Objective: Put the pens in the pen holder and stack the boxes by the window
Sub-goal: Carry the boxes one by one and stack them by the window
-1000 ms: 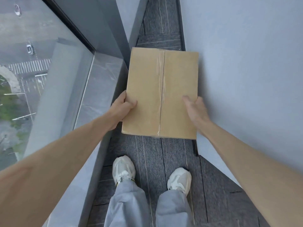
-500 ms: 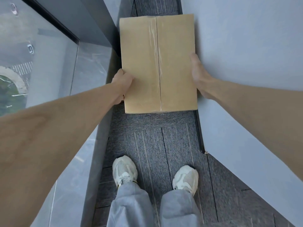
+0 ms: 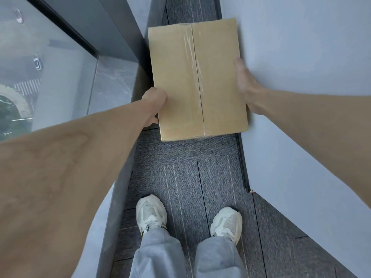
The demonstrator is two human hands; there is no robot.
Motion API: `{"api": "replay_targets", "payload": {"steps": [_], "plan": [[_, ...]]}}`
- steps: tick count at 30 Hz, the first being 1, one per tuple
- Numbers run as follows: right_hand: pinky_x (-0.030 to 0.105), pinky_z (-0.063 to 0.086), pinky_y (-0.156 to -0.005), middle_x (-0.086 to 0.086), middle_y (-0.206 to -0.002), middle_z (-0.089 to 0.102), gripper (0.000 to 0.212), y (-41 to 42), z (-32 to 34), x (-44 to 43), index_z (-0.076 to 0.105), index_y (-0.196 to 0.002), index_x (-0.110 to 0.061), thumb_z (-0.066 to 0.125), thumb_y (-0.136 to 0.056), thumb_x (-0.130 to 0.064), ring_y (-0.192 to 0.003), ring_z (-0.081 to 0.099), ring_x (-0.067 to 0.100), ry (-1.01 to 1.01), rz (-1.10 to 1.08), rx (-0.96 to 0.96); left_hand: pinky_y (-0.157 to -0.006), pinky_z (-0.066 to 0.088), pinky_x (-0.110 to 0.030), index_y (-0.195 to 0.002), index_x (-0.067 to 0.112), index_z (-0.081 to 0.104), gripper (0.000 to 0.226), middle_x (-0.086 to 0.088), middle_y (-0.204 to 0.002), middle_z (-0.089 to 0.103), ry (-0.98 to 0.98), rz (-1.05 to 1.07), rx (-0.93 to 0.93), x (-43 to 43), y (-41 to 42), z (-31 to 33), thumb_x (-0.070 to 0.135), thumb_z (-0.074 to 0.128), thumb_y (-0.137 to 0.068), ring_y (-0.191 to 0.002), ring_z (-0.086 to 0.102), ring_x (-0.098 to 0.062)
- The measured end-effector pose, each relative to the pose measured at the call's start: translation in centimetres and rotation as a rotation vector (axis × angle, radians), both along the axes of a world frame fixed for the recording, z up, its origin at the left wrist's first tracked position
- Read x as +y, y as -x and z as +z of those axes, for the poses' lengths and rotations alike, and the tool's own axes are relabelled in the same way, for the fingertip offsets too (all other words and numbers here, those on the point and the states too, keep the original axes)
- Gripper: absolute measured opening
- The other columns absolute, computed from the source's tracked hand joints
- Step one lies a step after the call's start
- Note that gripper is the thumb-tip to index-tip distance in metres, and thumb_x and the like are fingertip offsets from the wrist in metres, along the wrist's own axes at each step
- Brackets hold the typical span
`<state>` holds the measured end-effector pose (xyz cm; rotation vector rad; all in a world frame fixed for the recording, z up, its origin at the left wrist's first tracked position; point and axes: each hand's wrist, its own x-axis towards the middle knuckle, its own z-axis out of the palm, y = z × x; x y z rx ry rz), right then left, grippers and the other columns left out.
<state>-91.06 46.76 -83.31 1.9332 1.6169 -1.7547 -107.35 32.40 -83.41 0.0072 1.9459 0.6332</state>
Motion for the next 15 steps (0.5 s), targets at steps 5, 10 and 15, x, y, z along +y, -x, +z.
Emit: {"api": "replay_targets", "payload": {"steps": [5, 10, 15], "plan": [[0.039, 0.021, -0.117, 0.004, -0.159, 0.036, 0.072, -0.7, 1.7, -0.4, 0.035, -0.154, -0.016, 0.019, -0.100, -0.062, -0.145, 0.032, 0.023, -0.073, 0.045, -0.091, -0.094, 0.043, -0.041, -0.140, 0.013, 0.043, 0.045, -0.002, -0.126, 0.046, 0.005, -0.056, -0.038, -0.1, -0.5, 0.5, 0.014, 0.042, -0.095, -0.107, 0.046, -0.020], [0.039, 0.030, -0.113, 0.012, -0.152, 0.046, 0.070, -2.2, 4.6, -2.7, 0.047, -0.145, -0.010, 0.018, -0.102, -0.058, -0.136, 0.043, 0.028, -0.075, 0.078, -0.154, -0.086, 0.032, -0.031, -0.140, 0.008, 0.044, 0.043, -0.001, -0.120, 0.039, -0.057, -0.099, 0.024, 0.2, -1.2, 2.9, 0.017, 0.045, -0.098, -0.104, 0.035, -0.019], [0.040, 0.025, -0.116, 0.008, -0.159, 0.037, 0.071, -3.9, 10.7, -6.5, 0.037, -0.153, -0.012, 0.023, -0.102, -0.059, -0.145, 0.034, 0.027, 0.045, 0.022, -0.174, -0.101, 0.037, -0.043, -0.145, 0.014, 0.041, 0.049, -0.004, -0.148, 0.040, -0.032, -0.138, -0.073, -2.0, -2.5, 9.8, 0.027, 0.046, -0.098, -0.130, 0.041, -0.023]]}}
